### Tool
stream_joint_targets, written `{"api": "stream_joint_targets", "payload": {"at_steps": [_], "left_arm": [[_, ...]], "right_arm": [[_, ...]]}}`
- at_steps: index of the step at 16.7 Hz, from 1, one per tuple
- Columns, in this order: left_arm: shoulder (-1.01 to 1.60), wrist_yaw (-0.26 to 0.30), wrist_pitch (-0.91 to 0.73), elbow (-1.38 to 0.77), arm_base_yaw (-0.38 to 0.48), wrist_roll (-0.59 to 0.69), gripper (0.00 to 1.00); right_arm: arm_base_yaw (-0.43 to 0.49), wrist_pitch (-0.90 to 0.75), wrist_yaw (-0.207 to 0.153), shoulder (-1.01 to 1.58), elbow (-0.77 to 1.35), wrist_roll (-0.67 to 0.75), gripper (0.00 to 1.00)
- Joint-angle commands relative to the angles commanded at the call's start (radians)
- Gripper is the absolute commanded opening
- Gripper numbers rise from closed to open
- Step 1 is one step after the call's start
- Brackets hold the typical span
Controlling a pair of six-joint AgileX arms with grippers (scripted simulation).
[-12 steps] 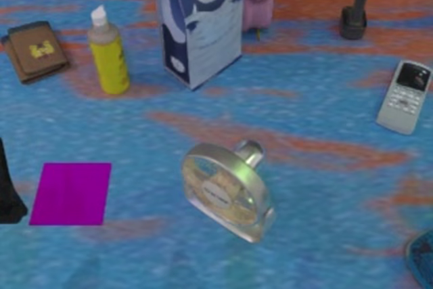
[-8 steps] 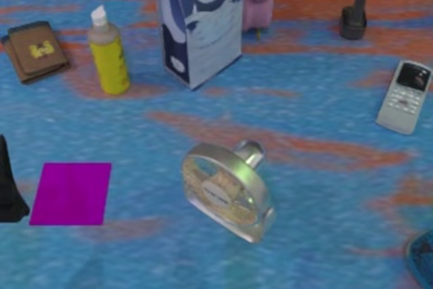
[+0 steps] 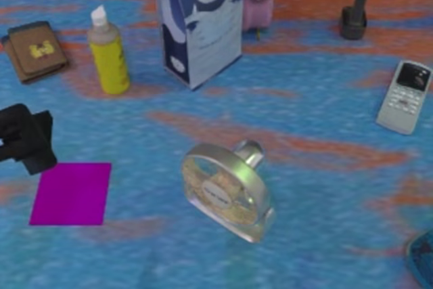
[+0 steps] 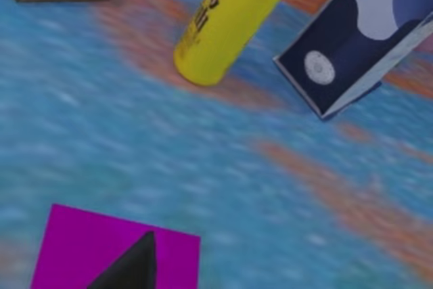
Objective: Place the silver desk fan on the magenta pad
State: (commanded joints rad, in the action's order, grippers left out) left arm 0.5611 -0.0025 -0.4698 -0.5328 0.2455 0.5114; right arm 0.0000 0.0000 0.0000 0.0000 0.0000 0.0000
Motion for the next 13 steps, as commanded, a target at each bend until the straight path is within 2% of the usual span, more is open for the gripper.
{"api": "stream_joint_targets", "payload": {"at_steps": [8,13], "left_arm": [[0.821,0.005,-0.544,-0.829,0.313,0.706,1.00],[1.226,0.006,-0.838,-1.203,0.474,1.046,1.00]], "right_arm": [[0.000,0.000,0.000,0.000,0.000,0.000,1.00],[0.000,0.000,0.000,0.000,0.000,0.000,1.00]]}}
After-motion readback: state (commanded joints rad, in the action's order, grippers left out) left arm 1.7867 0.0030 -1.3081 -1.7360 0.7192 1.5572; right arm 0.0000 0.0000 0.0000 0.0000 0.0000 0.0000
